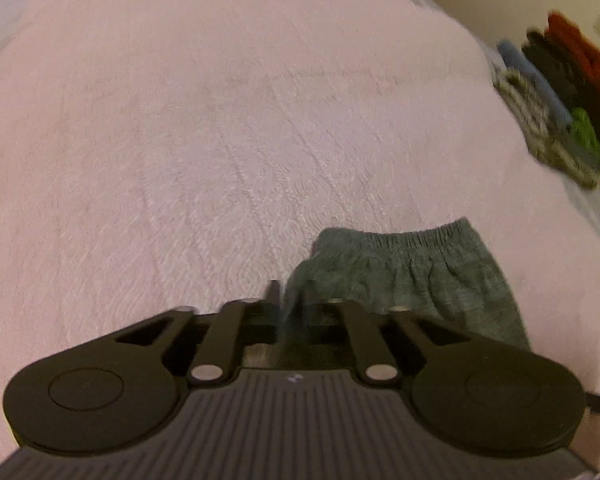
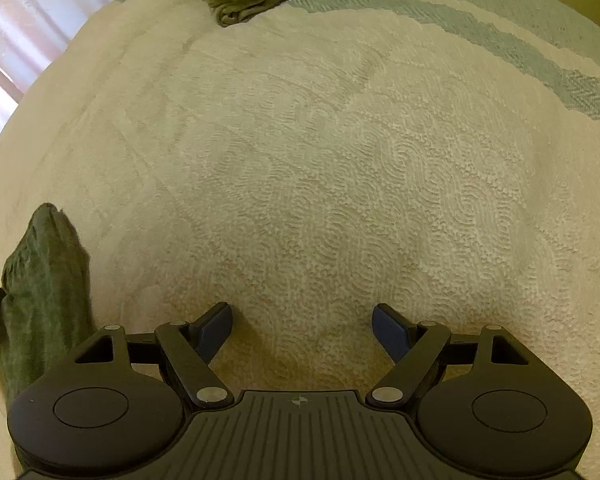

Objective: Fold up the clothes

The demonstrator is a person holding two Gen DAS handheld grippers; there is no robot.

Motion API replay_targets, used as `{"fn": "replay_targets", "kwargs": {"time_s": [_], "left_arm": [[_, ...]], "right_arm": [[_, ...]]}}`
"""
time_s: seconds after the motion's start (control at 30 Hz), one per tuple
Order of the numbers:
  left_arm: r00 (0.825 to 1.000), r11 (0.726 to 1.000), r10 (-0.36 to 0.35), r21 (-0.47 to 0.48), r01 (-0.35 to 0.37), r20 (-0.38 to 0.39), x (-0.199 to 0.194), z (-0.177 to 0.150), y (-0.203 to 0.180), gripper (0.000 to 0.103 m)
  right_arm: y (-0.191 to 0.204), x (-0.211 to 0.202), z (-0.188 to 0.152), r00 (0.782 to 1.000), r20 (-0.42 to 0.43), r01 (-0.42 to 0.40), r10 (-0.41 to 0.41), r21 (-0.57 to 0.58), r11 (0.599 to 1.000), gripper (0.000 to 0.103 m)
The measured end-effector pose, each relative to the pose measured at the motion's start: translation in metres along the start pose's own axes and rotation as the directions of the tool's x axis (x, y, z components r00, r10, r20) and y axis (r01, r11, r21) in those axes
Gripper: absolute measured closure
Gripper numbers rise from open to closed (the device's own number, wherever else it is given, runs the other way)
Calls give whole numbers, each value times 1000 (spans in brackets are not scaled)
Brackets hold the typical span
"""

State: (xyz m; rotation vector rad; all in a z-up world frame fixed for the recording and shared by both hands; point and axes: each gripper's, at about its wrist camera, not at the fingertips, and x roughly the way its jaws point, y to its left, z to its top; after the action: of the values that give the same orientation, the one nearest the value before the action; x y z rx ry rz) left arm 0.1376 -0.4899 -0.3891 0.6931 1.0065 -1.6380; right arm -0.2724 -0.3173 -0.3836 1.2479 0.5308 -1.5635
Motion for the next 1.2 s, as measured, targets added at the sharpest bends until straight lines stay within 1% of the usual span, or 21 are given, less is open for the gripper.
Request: {"fn": "replay_targets", "kwargs": {"time_s": [0.03,0.13,0.27,0.37,0.4,0.43,0.47,0.57,0.73,0.83,0.87,0.97,1.0,1.07,1.13,1.2], "left_arm": [[1000,1000,-13,-25,13,11,-7,-4,4,72],[999,995,-41,-95,42,15,-35,-21,21,74],[994,987,-92,-136,85,-51,-62,-66,27,74],[990,978,-113,-187,95,-89,-64,-98,30,75],[988,974,-117,-206,95,-101,-62,-105,31,78],[986,970,-127,-221,101,-106,-59,-111,31,93],[985,969,-136,-222,110,-104,-58,-117,31,102],[994,984,-82,-162,70,-70,-62,-125,24,102],[999,996,-6,-91,2,-41,-83,-135,10,96],[1000,999,-5,-39,5,-10,-106,-144,-8,96],[1000,1000,-10,-9,10,-6,-114,-149,-17,96],[998,992,-55,112,58,-34,-128,-169,-53,96],[996,984,-73,159,80,-50,-132,-178,-68,95],[991,954,-110,271,127,-78,-135,-199,-101,90],[984,911,-142,375,171,-103,-134,-221,-134,87],[979,866,-162,457,200,-122,-129,-240,-165,86]], "right_arm": [[0,-1,-1,1000,1,-3,3,-3,1000,23],[-3,-8,-8,1000,2,-19,19,-3,1000,23],[-11,-18,-25,1000,-16,-21,21,15,1000,23],[-17,-25,-37,1000,-24,-17,18,35,999,23],[-19,-27,-41,1000,-26,-16,17,42,999,23],[-20,-30,-45,999,-27,-18,19,47,999,23],[-20,-32,-48,999,-27,-21,22,49,999,23],[-24,-44,-57,1000,-18,-16,16,45,999,23],[-38,-68,-78,999,11,-34,34,54,998,23],[-48,-82,-91,998,30,-56,55,62,996,23],[-52,-86,-96,997,37,-64,62,65,996,23],[-63,-98,-108,996,47,-80,77,74,994,24],[-67,-100,-111,996,44,-82,79,79,993,24],[-73,-101,-113,995,43,-89,86,88,992,24],[-79,-104,-112,995,43,-93,90,83,992,24],[-88,-108,-109,995,47,-93,90,75,993,24]]}}
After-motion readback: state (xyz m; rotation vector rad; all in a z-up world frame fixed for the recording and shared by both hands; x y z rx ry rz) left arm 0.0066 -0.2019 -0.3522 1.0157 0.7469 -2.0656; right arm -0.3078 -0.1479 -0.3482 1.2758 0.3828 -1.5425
